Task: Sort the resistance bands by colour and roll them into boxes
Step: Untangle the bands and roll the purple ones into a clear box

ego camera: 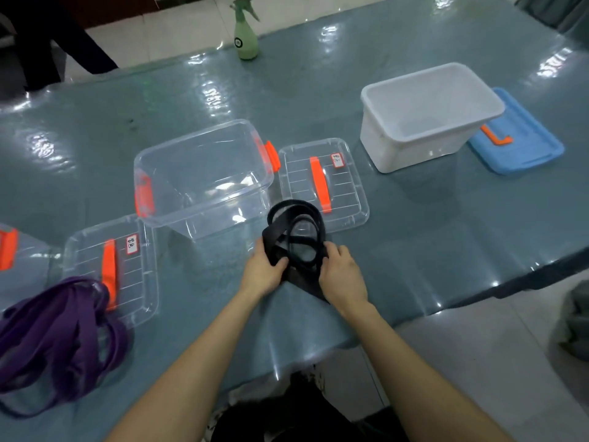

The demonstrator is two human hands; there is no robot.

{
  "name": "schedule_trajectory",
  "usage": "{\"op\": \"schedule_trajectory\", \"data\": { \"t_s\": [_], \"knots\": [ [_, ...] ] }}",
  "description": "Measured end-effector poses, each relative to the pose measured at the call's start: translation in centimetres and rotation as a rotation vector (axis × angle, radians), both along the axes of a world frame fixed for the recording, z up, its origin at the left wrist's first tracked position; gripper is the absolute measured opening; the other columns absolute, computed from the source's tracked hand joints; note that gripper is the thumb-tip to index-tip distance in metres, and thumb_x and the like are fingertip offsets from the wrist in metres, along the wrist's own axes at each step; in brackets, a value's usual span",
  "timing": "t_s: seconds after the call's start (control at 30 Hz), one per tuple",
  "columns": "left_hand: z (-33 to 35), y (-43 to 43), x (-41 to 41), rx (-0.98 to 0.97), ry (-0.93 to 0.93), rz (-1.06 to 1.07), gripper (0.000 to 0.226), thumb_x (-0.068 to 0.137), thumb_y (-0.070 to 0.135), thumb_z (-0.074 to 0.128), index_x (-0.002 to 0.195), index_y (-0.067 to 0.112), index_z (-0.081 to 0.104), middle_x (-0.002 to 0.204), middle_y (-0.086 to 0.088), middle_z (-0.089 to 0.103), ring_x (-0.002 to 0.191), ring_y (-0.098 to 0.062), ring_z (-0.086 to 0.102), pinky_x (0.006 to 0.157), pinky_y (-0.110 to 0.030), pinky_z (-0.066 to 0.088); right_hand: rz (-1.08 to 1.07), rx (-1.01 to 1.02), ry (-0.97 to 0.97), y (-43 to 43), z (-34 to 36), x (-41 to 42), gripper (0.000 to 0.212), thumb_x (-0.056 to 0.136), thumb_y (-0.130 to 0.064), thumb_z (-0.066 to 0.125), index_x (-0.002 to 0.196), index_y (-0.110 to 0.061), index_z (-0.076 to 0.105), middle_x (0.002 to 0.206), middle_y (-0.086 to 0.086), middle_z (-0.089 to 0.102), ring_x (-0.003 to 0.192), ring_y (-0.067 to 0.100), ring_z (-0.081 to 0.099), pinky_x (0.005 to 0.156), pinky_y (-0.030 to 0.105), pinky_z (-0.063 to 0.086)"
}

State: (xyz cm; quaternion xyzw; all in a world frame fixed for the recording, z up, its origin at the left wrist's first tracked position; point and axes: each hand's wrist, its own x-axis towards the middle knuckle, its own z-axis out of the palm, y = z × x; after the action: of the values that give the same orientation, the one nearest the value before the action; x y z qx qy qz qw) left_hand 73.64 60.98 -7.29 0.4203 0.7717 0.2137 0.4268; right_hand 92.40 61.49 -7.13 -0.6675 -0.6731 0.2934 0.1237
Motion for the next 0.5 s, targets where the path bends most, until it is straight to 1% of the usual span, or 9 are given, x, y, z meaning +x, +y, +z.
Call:
{"op": "schedule_trajectory", "data": {
  "t_s": [0.03, 0.07, 0.1, 0.17, 0.27, 0.37, 0.43, 0.5],
  "knots": [
    [-0.4, -0.5, -0.2, 0.002, 0.113, -0.065, 0.077, 0.099, 0.031, 0.074, 0.164, 0.025, 0.033, 0.137, -0.015, 0.067, 0.122, -0.038, 0.068, 0.106, -0.047, 0.056, 0.045, -0.012, -0.053, -0.3, 0.2, -0.1, 0.041, 0.109, -0.015, 0.047, 0.150, -0.012, 0.050, 0.131, 0.015, 0.057, 0.113, 0.037, 0.061, 0.094, 0.049, 0.053],
    [-0.2, -1.0, -0.5, -0.012, 0.147, -0.084, 0.083, 0.099, 0.036, 0.074, 0.168, 0.027, 0.027, 0.142, -0.018, 0.062, 0.130, -0.039, 0.061, 0.111, -0.047, 0.051, 0.079, -0.002, -0.114, -0.4, 0.5, 0.0, 0.041, 0.109, -0.014, 0.045, 0.150, -0.012, 0.048, 0.130, 0.014, 0.057, 0.113, 0.036, 0.060, 0.094, 0.049, 0.053],
    [-0.2, -1.3, -1.1, -0.025, 0.156, -0.087, 0.086, 0.099, 0.041, 0.074, 0.169, 0.028, 0.026, 0.146, -0.019, 0.058, 0.134, -0.039, 0.058, 0.113, -0.046, 0.049, 0.094, 0.024, -0.165, -0.4, 0.8, 0.3, 0.038, 0.108, -0.014, 0.044, 0.146, -0.011, 0.050, 0.127, 0.014, 0.058, 0.111, 0.035, 0.060, 0.093, 0.047, 0.053],
    [-0.1, -1.8, -2.2, -0.031, 0.193, -0.134, 0.082, 0.098, 0.047, 0.074, 0.166, 0.023, 0.035, 0.148, -0.018, 0.058, 0.137, -0.038, 0.057, 0.111, -0.045, 0.049, 0.085, 0.077, -0.226, -0.3, 1.6, 1.1, 0.028, 0.107, -0.013, 0.045, 0.132, -0.009, 0.057, 0.122, 0.013, 0.060, 0.107, 0.033, 0.061, 0.090, 0.044, 0.051],
    [0.8, -3.0, -3.8, -0.011, 0.274, -0.219, 0.070, 0.099, 0.044, 0.073, 0.158, 0.017, 0.047, 0.144, -0.016, 0.065, 0.131, -0.035, 0.064, 0.108, -0.045, 0.052, 0.094, 0.169, -0.319, -0.8, 3.4, 1.7, 0.020, 0.105, -0.014, 0.048, 0.119, -0.009, 0.062, 0.117, 0.012, 0.061, 0.104, 0.034, 0.064, 0.089, 0.043, 0.050],
    [2.5, -4.8, -5.6, 0.069, 0.447, -0.300, 0.052, 0.102, 0.044, 0.067, 0.149, 0.022, 0.058, 0.142, -0.005, 0.065, 0.126, -0.027, 0.067, 0.104, -0.043, 0.055, 0.136, 0.261, -0.357, -1.5, 5.0, 1.1, 0.015, 0.101, -0.012, 0.054, 0.109, -0.007, 0.066, 0.110, 0.013, 0.065, 0.098, 0.036, 0.065, 0.086, 0.046, 0.050],
    [4.1, -6.4, -6.9, 0.153, 0.586, -0.361, 0.044, 0.103, 0.042, 0.063, 0.143, 0.025, 0.062, 0.137, 0.000, 0.065, 0.124, -0.027, 0.068, 0.097, -0.044, 0.058, 0.212, 0.302, -0.386, -2.2, 5.7, -0.4, 0.016, 0.100, -0.014, 0.055, 0.108, -0.009, 0.068, 0.112, 0.011, 0.066, 0.101, 0.034, 0.065, 0.086, 0.045, 0.051],
    [5.7, -8.0, -8.9, 0.245, 0.705, -0.391, 0.036, 0.102, 0.038, 0.065, 0.134, 0.022, 0.067, 0.124, -0.001, 0.069, 0.113, -0.031, 0.070, 0.087, -0.045, 0.058, 0.320, 0.329, -0.374, -2.9, 6.2, -3.2, 0.018, 0.101, -0.016, 0.054, 0.110, -0.011, 0.068, 0.115, 0.009, 0.066, 0.103, 0.032, 0.064, 0.087, 0.044, 0.051]
  ]
}}
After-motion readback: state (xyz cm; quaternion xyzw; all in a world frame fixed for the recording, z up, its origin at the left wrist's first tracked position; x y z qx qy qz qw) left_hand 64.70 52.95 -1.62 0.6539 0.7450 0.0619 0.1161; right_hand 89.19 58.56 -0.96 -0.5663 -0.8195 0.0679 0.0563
